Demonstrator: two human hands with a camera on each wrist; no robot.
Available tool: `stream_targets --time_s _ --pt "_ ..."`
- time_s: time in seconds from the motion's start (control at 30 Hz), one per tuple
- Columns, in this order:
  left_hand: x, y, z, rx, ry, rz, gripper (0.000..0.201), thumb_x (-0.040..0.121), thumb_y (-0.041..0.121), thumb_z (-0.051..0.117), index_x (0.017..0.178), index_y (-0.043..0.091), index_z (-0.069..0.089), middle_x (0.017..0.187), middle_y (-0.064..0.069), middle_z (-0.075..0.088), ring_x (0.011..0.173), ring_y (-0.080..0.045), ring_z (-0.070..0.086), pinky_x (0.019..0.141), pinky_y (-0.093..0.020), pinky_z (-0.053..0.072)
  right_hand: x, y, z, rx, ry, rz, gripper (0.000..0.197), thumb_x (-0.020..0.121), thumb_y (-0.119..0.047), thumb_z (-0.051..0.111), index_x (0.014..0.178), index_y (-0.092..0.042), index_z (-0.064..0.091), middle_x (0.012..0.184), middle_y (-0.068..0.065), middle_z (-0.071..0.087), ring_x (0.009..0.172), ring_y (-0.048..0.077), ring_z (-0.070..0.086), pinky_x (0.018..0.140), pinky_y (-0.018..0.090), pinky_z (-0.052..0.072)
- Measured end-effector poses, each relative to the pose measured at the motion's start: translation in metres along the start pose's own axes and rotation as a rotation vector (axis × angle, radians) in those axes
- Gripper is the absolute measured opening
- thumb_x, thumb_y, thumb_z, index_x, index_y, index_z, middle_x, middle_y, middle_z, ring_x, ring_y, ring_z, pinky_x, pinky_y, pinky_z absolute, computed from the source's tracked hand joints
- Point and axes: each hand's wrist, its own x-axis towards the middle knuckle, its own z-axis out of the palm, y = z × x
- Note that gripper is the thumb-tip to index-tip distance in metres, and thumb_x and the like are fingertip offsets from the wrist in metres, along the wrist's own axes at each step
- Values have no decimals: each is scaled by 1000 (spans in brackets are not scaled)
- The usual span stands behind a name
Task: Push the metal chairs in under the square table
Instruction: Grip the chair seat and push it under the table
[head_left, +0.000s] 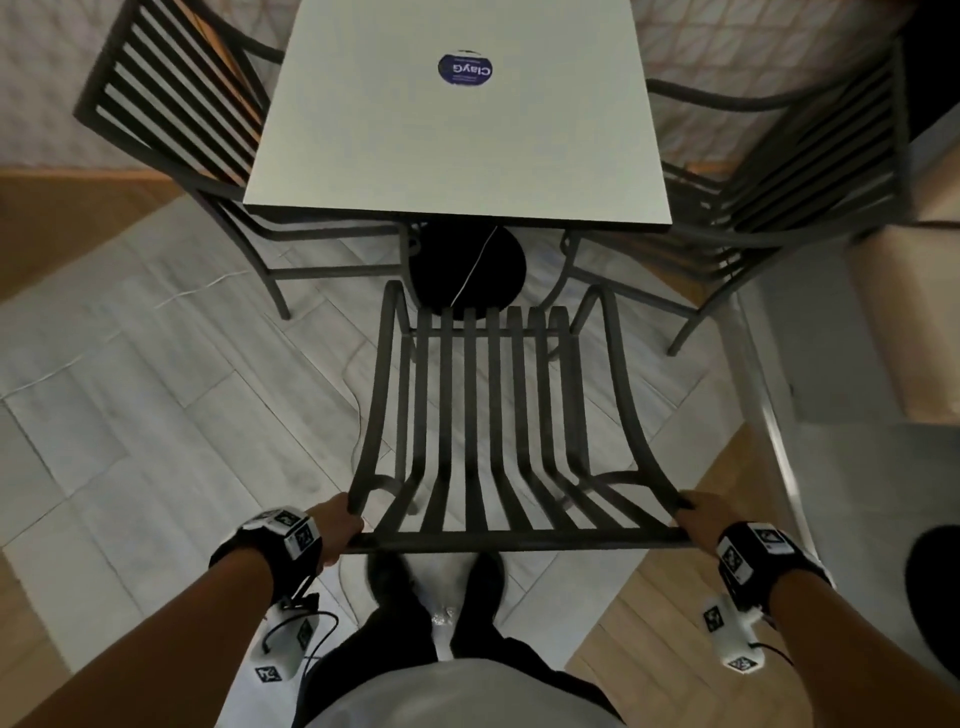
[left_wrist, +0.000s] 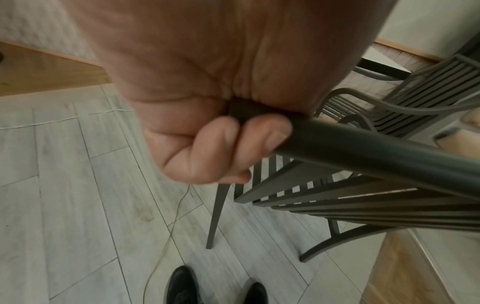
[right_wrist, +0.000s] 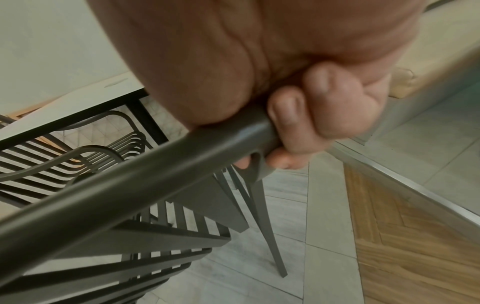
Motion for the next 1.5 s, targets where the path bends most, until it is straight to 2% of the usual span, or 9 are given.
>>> stream_targets --time_s 0.1,0.33,0.6,0.87,0.97,1.1,1.2,1.33,1.5 --pt "1 8 2 28 -17 -9 23 93 13 42 115 4 45 67 -9 47 57 -31 59 43 -27 41 6 -12 -16 -28 34 -8 16 90 -11 51 98 -2 62 94 21 64 86 35 61 63 32 46" --pt "5 22 -9 -73 -48 -37 27 93 16 37 114 2 46 63 -15 46 42 -24 42 41 -23 38 33 -36 -47 -29 101 -18 27 88 -19 55 109 -5 64 106 18 65 90 33 60 89 42 52" --pt "18 31 -24 -101 80 -38 36 101 17 40 66 15 42 62 -6 48 48 -21 47 44 -28 39 63 -76 -72 -230 98 -38 25 90 -22 52 107 -8 64 111 15 63 84 27 51 78 30 44" --pt "48 32 -52 -36 171 -51 32 99 16 44 115 -6 61 76 -10 56 77 -31 57 61 -32 45 93 -85 -63 -297 39 -42 18 91 -22 47 90 -11 61 103 11 62 78 22 52 70 28 40" --pt "45 34 -63 -16 164 -67 28 92 7 54 118 2 61 114 -13 59 97 -30 63 65 -27 47 95 -87 -61 -297 43 -46 18 91 -23 47 88 -12 60 100 10 63 68 17 50 62 27 37" --pt "65 28 -74 -92 211 -31 21 89 17 54 96 2 66 86 -15 63 61 -28 56 52 -27 46 87 -95 -61 -218 68 -45 24 91 -24 45 86 -8 62 93 13 62 63 16 50 51 25 34" --pt "64 28 -79 -226 306 -28 35 90 37 51 88 4 65 72 -15 62 59 -31 57 67 -42 56 74 -100 -62 -101 106 -43 25 91 -26 46 89 -7 61 90 14 61 68 23 53 56 28 37" --pt "70 20 -77 -459 317 -6 57 87 55 52 91 -1 64 61 -13 51 52 -27 47 51 -29 42 58 -95 -65 36 180 -71 33 93 -40 44 103 -12 58 94 11 58 76 25 53 69 33 41" --pt "65 14 -75 -571 316 19 62 86 64 49 106 7 63 84 -8 64 62 -24 61 51 -27 46 37 -84 -63 221 216 -115 51 89 -59 35 108 -16 56 96 10 64 80 27 59 79 42 49"
